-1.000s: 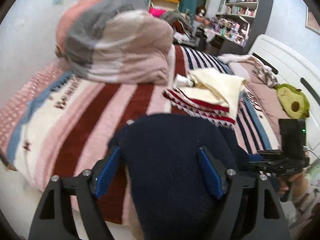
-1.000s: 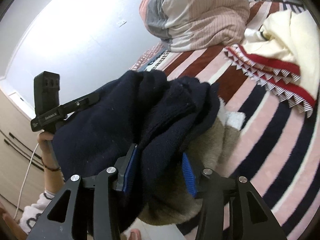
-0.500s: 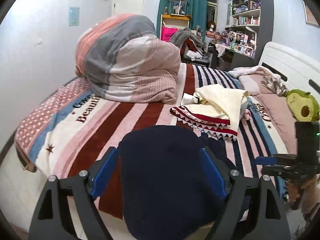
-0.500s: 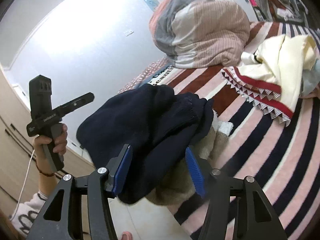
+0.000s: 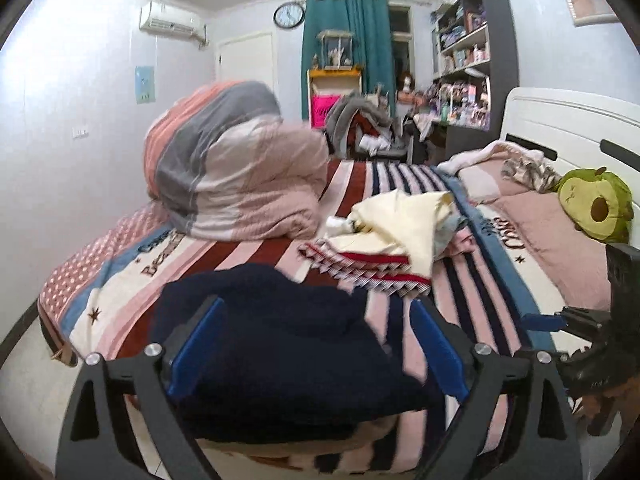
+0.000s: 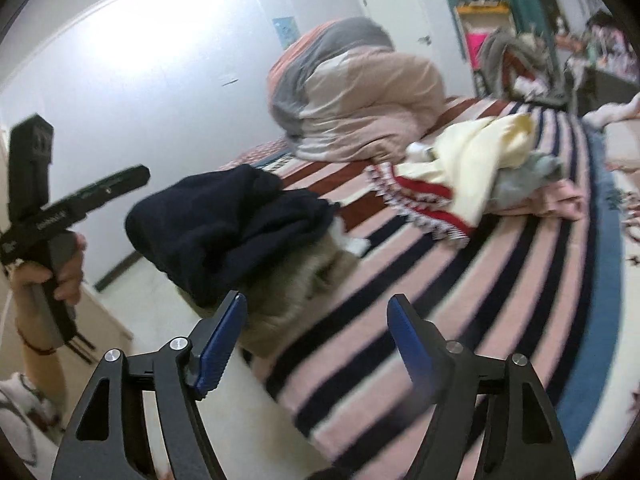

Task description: Fold small clothes

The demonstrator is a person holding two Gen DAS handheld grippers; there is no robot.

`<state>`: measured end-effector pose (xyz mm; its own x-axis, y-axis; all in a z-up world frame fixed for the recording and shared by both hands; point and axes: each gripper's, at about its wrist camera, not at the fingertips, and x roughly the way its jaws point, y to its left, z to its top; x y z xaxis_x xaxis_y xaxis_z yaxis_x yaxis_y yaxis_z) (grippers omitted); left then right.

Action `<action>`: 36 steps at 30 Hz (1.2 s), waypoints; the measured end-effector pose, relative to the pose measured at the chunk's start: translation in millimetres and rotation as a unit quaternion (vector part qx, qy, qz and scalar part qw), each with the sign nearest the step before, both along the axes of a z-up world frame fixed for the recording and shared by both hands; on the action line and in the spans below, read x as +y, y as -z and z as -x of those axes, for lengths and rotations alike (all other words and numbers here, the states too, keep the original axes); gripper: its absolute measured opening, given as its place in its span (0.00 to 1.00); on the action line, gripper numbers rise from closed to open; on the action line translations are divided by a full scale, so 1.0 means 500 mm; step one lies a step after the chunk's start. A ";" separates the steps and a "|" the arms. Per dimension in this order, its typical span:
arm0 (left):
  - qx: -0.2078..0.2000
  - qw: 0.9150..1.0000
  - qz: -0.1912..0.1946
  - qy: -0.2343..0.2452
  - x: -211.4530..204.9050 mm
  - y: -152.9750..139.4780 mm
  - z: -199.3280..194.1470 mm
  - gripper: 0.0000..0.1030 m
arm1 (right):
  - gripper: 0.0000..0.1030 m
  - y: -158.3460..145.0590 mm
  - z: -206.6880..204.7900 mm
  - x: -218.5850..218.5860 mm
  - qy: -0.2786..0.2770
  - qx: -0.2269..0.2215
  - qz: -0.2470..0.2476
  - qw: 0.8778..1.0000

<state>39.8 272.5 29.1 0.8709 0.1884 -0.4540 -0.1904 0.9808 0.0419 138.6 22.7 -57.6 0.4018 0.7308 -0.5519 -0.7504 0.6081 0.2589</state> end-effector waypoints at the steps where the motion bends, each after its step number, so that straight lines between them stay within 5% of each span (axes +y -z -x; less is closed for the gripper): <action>1: -0.009 1.000 -0.006 0.000 -0.021 0.000 0.003 0.89 | 0.71 0.000 0.010 -0.015 0.010 -0.013 0.006 1.000; 13: -0.094 0.995 -0.005 0.026 -0.253 0.030 0.029 0.94 | 0.76 -0.004 0.102 -0.183 0.113 -0.108 0.027 0.987; 21: -0.130 0.991 -0.004 0.029 -0.378 0.073 0.031 0.99 | 0.97 -0.017 0.182 -0.307 0.191 -0.188 0.027 0.963; 36: -0.123 0.992 -0.018 0.034 -0.431 0.090 0.051 0.99 | 0.99 -0.015 0.223 -0.383 0.227 -0.203 -0.001 0.952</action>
